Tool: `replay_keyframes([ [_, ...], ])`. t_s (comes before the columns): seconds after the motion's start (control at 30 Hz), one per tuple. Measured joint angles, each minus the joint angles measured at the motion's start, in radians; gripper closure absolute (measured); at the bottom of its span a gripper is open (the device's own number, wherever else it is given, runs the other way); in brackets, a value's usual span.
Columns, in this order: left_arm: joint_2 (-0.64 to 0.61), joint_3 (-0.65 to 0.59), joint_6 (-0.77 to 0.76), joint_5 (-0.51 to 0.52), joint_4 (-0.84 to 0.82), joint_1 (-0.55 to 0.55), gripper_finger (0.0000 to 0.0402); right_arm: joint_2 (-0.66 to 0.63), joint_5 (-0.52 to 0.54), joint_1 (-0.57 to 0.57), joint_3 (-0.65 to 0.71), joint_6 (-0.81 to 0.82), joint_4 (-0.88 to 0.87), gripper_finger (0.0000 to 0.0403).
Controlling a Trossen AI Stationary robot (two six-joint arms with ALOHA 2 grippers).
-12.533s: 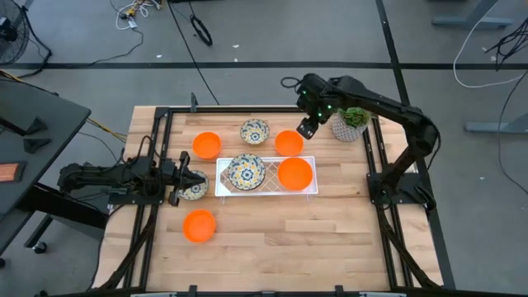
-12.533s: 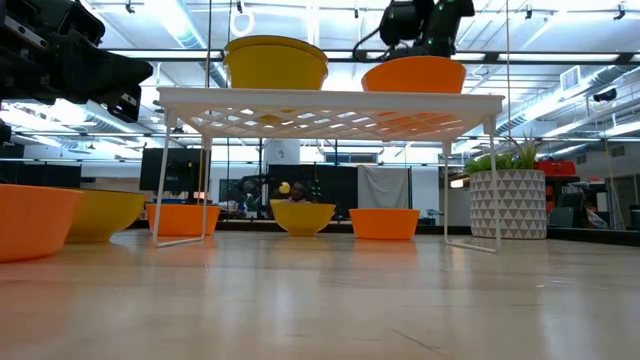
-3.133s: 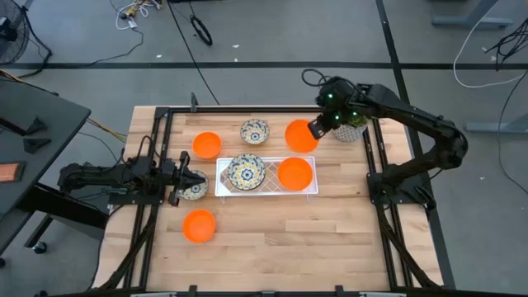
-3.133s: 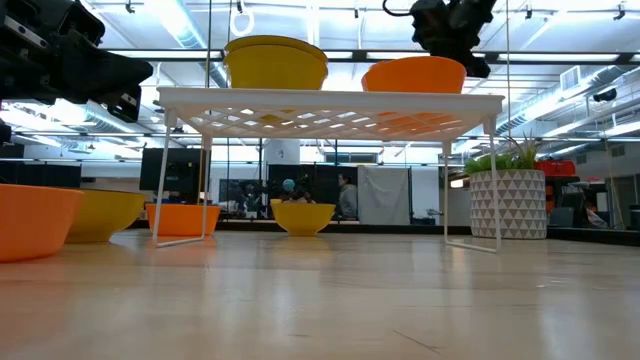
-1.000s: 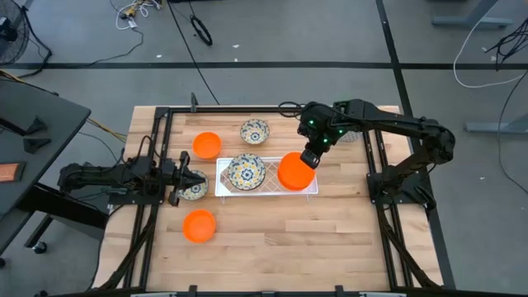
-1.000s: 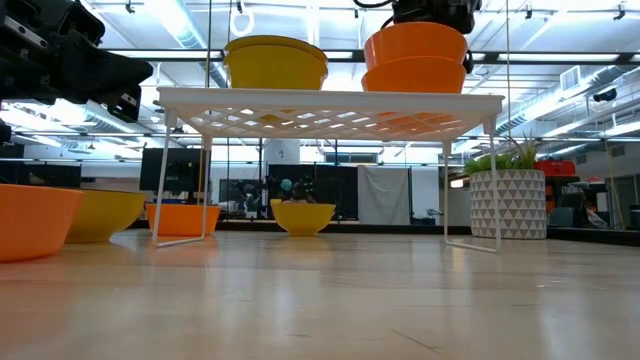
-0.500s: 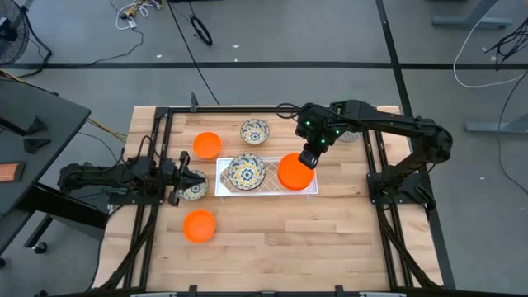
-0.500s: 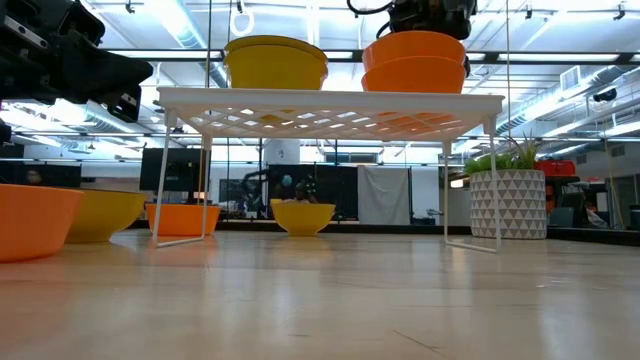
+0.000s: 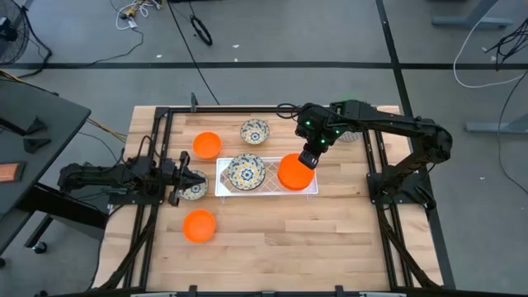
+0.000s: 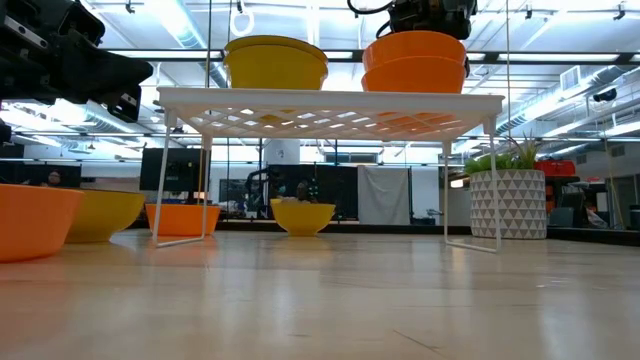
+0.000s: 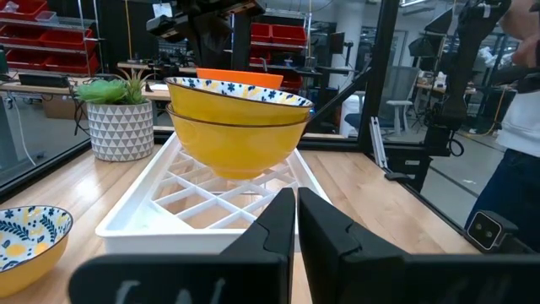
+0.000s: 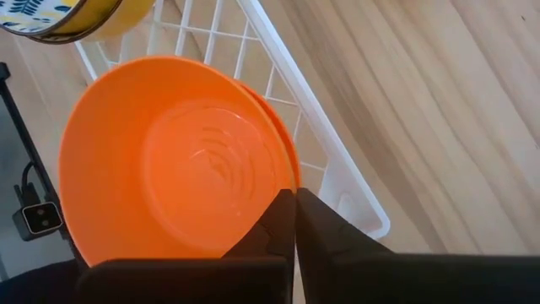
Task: Pick & Place Mini bowls
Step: Stack the orange bowl on the orange bowl on the shelf, then stack the white patterned bowl on the white patterned bowl on the shelf
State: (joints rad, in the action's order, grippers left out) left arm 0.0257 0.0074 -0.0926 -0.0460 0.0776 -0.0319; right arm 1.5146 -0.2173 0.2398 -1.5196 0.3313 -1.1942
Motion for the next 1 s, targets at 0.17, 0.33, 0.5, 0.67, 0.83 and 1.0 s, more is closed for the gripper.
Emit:
replay_keyframes([
  [0.17,0.000,0.000,0.000,0.000,0.000,0.000,0.0378,0.000,0.000,0.000,0.000,0.000,0.003,0.0376],
  [0.33,0.000,0.000,0.000,0.000,0.000,0.000,0.0378,0.000,0.000,0.000,0.000,0.000,0.005,0.0354],
  [0.5,0.000,0.000,0.000,0.000,0.000,0.000,0.0378,0.000,0.000,0.000,0.000,0.000,0.006,0.0330],
  [0.67,0.000,0.000,0.000,0.000,0.000,0.000,0.0378,0.000,-0.001,0.000,0.000,0.000,0.006,0.0307],
  [0.83,0.000,0.000,0.000,0.000,0.000,0.000,0.0378,-0.002,-0.011,0.000,0.000,0.000,0.005,0.0291],
  [1.0,0.000,0.000,0.000,0.000,0.000,0.000,0.0378,-0.012,-0.011,0.000,0.000,0.000,-0.001,0.0281],
])
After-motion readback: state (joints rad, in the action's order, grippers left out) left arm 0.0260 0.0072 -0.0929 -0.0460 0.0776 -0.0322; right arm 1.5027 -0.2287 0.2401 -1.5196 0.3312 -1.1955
